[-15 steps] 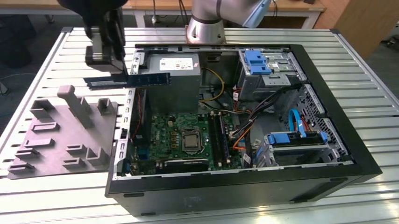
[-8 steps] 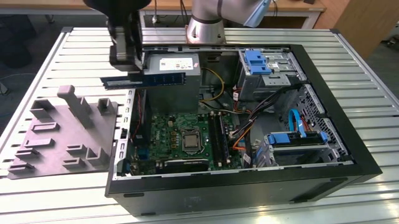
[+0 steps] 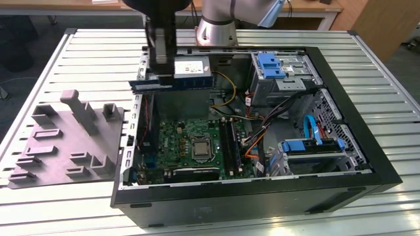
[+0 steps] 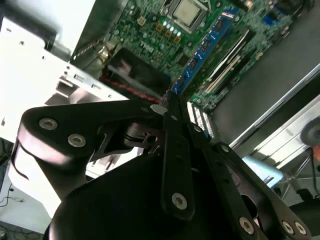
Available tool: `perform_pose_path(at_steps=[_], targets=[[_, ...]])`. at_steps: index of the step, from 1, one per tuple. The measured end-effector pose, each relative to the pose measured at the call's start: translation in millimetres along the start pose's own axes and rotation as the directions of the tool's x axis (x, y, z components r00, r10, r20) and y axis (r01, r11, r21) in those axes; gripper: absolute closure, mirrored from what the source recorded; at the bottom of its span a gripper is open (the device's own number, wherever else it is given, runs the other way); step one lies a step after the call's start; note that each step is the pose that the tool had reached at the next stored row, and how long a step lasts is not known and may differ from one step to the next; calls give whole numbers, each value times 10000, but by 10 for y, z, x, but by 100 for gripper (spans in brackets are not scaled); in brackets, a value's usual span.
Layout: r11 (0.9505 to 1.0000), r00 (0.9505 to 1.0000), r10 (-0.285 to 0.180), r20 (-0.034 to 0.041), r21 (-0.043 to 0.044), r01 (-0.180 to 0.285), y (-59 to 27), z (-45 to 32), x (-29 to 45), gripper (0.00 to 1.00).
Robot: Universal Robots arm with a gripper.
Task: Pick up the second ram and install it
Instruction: 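Pick up the second ram and move it above second insertion slot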
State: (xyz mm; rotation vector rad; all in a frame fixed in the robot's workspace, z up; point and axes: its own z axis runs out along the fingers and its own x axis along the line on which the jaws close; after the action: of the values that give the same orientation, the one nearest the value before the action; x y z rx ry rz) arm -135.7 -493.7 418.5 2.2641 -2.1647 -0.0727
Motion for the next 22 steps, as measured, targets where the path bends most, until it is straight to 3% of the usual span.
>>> perform_pose_path(at_steps=[11,22], targets=[[10000,10000,1,2,-19,-1,-463,-11,21,88],[10000,10000,-1,31,-18,1,-510,20,24,88]])
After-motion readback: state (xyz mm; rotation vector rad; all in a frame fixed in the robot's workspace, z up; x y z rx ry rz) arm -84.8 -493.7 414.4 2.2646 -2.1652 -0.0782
